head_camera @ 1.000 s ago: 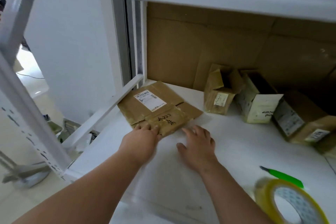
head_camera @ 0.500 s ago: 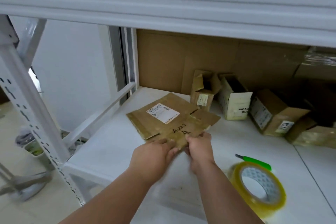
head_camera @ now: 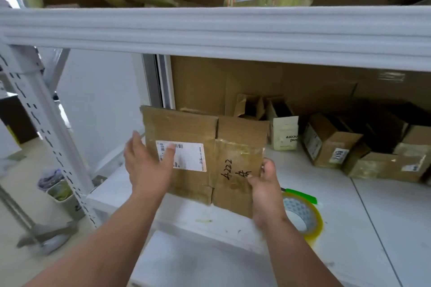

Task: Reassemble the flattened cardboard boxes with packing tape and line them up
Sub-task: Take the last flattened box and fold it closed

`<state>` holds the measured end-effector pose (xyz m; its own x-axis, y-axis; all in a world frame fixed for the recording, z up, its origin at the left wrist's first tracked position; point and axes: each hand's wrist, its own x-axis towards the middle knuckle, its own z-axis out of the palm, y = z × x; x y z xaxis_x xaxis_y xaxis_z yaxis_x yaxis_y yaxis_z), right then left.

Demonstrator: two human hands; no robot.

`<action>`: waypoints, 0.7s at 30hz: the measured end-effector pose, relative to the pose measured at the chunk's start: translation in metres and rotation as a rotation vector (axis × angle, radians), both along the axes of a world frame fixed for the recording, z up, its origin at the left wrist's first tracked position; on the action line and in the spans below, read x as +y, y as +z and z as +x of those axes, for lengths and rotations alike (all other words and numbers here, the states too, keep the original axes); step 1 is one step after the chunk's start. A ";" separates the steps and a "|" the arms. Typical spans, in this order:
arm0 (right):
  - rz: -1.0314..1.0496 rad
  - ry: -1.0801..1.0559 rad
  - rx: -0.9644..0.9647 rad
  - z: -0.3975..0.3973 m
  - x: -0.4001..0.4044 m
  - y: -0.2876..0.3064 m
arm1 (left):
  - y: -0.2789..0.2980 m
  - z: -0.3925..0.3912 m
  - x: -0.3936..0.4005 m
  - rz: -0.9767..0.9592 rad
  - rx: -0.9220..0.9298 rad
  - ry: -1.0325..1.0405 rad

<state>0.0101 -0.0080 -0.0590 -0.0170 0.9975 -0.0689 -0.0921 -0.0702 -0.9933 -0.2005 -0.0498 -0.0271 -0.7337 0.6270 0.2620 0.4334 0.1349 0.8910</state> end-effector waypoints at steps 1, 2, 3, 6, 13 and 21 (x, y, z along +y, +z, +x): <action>0.009 0.018 0.017 0.000 -0.002 0.001 | 0.005 -0.005 -0.002 0.058 -0.070 0.007; 0.013 0.035 0.035 0.001 -0.003 0.002 | 0.009 -0.010 -0.004 0.116 -0.147 -0.001; 0.024 0.052 0.050 0.000 -0.005 0.003 | 0.011 -0.015 -0.006 0.168 -0.223 -0.021; 0.051 0.069 0.064 -0.006 -0.007 0.003 | 0.016 -0.030 -0.009 0.230 -0.371 -0.063; 0.070 -0.014 -0.041 -0.033 -0.013 0.012 | 0.025 -0.061 -0.024 0.211 -0.248 -0.049; 0.174 -0.035 0.154 -0.056 -0.018 0.032 | 0.029 -0.062 -0.030 0.296 -0.412 -0.187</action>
<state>-0.0454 -0.0263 -0.0270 0.0204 0.9943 0.1045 -0.2433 0.1063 -0.9641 -0.2629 -0.0793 0.0017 -0.6959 0.6997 0.1618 0.0329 -0.1939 0.9805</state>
